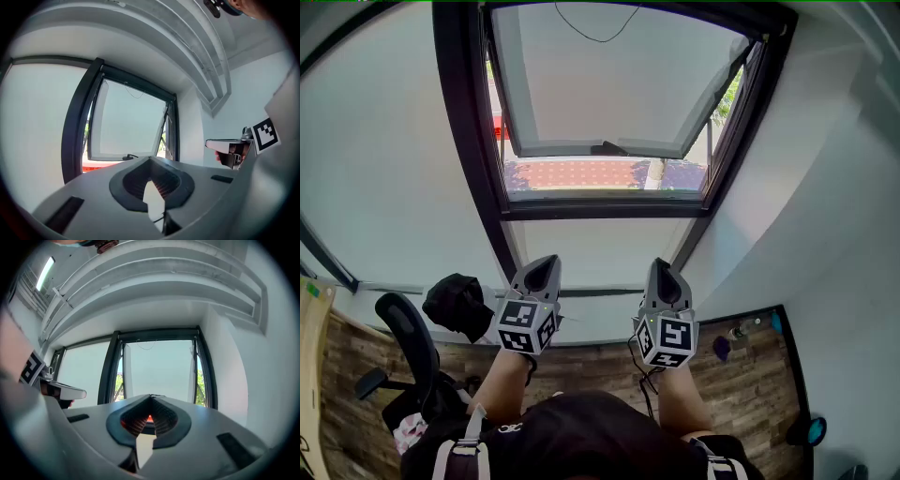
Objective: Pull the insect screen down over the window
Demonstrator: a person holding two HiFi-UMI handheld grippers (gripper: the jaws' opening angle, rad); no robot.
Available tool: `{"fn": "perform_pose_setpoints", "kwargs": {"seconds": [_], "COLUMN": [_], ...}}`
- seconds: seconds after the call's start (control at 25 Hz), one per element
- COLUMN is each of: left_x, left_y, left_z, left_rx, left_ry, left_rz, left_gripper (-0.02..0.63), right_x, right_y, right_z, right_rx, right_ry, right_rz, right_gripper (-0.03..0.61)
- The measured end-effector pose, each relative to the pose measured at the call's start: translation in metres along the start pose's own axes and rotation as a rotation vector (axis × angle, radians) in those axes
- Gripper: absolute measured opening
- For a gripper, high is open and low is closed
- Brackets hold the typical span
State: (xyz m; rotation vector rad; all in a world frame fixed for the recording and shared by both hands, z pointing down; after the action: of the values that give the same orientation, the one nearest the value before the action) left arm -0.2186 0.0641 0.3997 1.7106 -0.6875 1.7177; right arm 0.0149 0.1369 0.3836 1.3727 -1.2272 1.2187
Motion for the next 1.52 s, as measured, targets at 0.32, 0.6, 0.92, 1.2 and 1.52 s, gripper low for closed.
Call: {"fn": "perform_pose_setpoints", "kwargs": {"seconds": [0.32, 0.6, 0.92, 1.2, 1.52], "left_x": [0.007, 0.014, 0.017, 0.024, 0.025], "left_y": [-0.001, -0.007, -0.023, -0.047, -0.055], "left_z": [0.001, 0.015, 0.04, 0.059, 0.086], "left_rx": [-0.002, -0.003, -0.031, -0.05, -0.055], "left_ry": [0.013, 0.029, 0.038, 0.04, 0.039], "left_rz": [-0.013, -0.003, 0.004, -0.021, 0.005], "left_gripper": [0.012, 0.012, 0.012, 0.012, 0.012], "right_x": [0.009, 0.021, 0.03, 0.04, 0.045], "right_y": [0.001, -0.005, -0.039, -0.073, -0.09], "right_z": [-0.001, 0.006, 0.02, 0.029, 0.045], "right_rx": [-0.014, -0.013, -0.029, -0.056, -0.065], "right_ry": [0.022, 0.034, 0.062, 0.07, 0.06], "right_rz": [-0.002, -0.064, -0.019, -0.007, -0.004], "right_gripper": [0.003, 0.003, 0.004, 0.003, 0.004]}}
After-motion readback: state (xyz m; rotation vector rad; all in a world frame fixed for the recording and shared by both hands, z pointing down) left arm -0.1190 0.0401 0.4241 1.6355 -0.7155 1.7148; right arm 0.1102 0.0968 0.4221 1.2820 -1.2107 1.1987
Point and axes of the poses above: the fingertips, and each gripper's own axes: z forward along the fingers, y to its left, x out of its underside, the point moved 7 cm from there along -z, backward along the fingers, and after that the axes turned 5 degrees about x, right-handed, at the moved point
